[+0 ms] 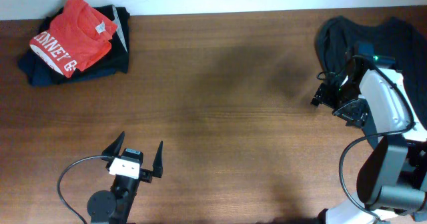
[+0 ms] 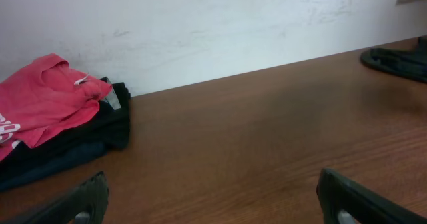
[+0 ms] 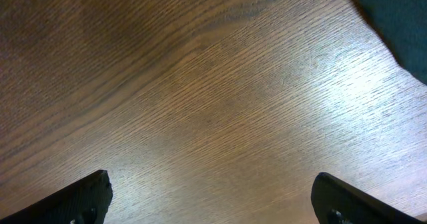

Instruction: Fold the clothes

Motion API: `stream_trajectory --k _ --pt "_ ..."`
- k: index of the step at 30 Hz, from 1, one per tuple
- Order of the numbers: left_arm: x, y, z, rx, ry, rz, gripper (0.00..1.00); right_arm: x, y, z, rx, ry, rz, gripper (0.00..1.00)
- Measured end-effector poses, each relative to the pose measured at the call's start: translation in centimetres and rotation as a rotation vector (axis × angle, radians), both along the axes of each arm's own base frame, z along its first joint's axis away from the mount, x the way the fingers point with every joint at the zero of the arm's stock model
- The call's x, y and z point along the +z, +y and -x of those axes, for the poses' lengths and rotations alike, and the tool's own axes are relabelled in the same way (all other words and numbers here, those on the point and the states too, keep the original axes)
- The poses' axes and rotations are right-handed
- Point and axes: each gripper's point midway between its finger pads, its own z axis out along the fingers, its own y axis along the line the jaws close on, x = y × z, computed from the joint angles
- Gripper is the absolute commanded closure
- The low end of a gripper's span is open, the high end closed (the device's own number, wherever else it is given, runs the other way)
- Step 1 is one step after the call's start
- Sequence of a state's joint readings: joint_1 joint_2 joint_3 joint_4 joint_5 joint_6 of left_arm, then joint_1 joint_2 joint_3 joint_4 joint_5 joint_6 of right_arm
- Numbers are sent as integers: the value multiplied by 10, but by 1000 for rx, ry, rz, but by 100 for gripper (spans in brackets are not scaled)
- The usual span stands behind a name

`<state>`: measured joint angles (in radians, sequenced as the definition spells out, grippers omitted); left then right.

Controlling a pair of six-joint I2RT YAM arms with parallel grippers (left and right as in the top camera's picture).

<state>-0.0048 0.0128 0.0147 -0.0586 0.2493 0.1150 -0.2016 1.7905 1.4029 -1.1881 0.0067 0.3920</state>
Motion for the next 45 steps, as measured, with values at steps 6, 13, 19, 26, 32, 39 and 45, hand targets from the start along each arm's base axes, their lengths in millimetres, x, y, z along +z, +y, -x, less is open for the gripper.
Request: stream_trajectory --k 6,13,19,26,32,39,45 --pt "0 0 0 0 0 0 1 0 0 0 0 0 0 1" --pt "0 0 0 0 0 0 1 0 0 0 0 0 0 1" --pt "0 0 0 0 0 0 1 5 3 -1 10 -15 3 1" --pt "0 0 0 0 0 0 1 102 44 3 131 -333 45 1" --pt "0 0 0 0 0 0 1 194 56 43 162 -660 78 1" --pt "0 0 0 0 0 1 1 196 58 98 161 -773 90 1" --pt "1 0 0 1 -2 3 1 81 60 161 164 -652 76 1"
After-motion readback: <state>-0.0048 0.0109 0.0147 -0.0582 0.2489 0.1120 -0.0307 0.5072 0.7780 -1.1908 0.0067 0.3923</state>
